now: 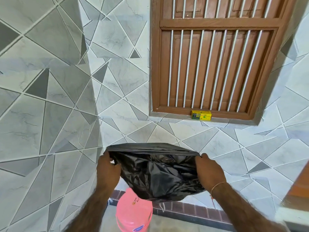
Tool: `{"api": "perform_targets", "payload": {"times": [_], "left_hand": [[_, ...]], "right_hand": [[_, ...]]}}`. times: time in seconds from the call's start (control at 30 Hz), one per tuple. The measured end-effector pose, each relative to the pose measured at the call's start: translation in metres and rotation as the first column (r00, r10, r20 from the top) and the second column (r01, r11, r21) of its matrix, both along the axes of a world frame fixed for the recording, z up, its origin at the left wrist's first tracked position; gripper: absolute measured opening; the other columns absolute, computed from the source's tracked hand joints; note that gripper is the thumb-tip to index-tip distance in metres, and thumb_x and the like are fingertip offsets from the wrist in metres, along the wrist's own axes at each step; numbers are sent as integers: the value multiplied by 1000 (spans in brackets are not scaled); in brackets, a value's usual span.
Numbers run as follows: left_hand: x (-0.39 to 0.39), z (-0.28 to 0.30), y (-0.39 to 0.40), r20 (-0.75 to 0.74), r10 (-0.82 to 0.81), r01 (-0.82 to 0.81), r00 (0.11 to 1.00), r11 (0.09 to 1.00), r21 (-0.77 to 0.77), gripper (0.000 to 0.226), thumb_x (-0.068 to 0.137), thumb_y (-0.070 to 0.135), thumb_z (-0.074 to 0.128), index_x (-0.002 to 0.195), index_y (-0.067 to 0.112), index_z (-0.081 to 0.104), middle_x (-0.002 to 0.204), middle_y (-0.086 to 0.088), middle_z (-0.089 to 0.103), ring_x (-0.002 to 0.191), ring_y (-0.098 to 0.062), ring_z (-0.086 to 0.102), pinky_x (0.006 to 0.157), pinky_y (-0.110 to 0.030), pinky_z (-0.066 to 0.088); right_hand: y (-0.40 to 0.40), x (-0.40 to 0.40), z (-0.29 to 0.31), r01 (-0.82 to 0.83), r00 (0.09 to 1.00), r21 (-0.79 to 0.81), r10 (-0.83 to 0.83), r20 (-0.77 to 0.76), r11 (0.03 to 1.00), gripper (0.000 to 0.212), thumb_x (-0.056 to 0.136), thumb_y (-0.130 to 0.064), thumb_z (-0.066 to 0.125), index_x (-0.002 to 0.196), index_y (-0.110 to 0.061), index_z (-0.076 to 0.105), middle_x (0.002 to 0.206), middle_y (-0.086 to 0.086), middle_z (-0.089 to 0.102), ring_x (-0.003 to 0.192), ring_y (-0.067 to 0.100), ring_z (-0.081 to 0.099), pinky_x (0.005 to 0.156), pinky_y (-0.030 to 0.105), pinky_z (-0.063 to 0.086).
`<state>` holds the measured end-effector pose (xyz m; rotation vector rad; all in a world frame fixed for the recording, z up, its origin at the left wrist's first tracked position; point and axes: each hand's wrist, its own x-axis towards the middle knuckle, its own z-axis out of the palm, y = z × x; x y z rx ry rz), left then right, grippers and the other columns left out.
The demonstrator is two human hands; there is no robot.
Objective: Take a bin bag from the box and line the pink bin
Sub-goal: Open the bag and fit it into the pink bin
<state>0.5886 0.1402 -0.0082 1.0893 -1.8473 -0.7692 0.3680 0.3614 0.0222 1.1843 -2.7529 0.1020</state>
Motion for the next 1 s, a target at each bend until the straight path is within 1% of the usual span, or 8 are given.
{"api": "perform_targets", "payload": {"times": [0.1,0.2,0.4,0.6,0.67,0.73,0.9,1.0], "left_hand": [[-11,-10,-11,512,-171,248,842,965,-86,35,84,8,61,114,26,64,111,-2,65,101,-25,63,90,-38,55],[-13,6,-16,850,60,260,524,939,-227,24,89,22,52,111,21,62,111,-1,67,108,-24,61,89,-36,54],[-38,90,-14,255,132,-102,958,986,-129,29,85,23,51,98,4,68,102,-22,70,98,-41,64,84,-45,51],[-38,147,8,-272,182,-309,945,770,-558,29,79,3,55,107,1,56,111,-24,55,95,-41,54,79,-47,46],[-36,70,12,289,170,25,942,824,-566,37,84,8,56,121,6,55,109,-22,57,88,-42,59,68,-46,50],[-28,-25,-3,720,-70,220,690,968,-117,40,90,27,48,128,18,50,114,-8,55,94,-33,63,75,-35,50],[-8,-79,1,787,-195,224,585,972,74,35,89,22,42,123,18,46,101,0,51,105,-28,65,86,-37,53],[-8,-60,12,712,-222,226,666,970,91,45,87,19,45,132,20,42,106,-7,52,108,-36,63,92,-43,50]], "right_hand": [[5,-18,-4,59,997,10,-59,55,998,31,92,-14,40,122,-16,48,119,13,58,108,35,62,89,40,49],[10,-43,-1,138,983,19,-140,117,990,35,91,-16,39,125,-11,47,122,18,61,113,38,60,92,40,48],[-1,-61,36,203,962,-203,-157,222,958,34,93,-21,42,124,-9,49,120,29,62,109,46,60,92,45,48],[2,-42,122,-28,969,-851,-196,-152,524,19,87,-13,52,94,0,63,96,31,65,84,50,62,71,48,49],[3,-43,72,63,993,-569,-106,-44,820,25,90,-27,56,106,-9,64,107,24,66,92,44,65,77,43,51],[13,-39,-4,106,922,19,-105,372,994,34,97,-25,49,128,-11,53,131,15,61,116,34,59,89,30,49],[48,-49,-98,106,885,312,-233,404,944,42,99,-17,37,140,-12,43,139,8,56,127,24,54,98,24,41],[44,-49,-93,185,878,132,-224,422,974,40,92,-29,46,130,-15,49,130,13,62,118,32,59,94,32,46]]}}
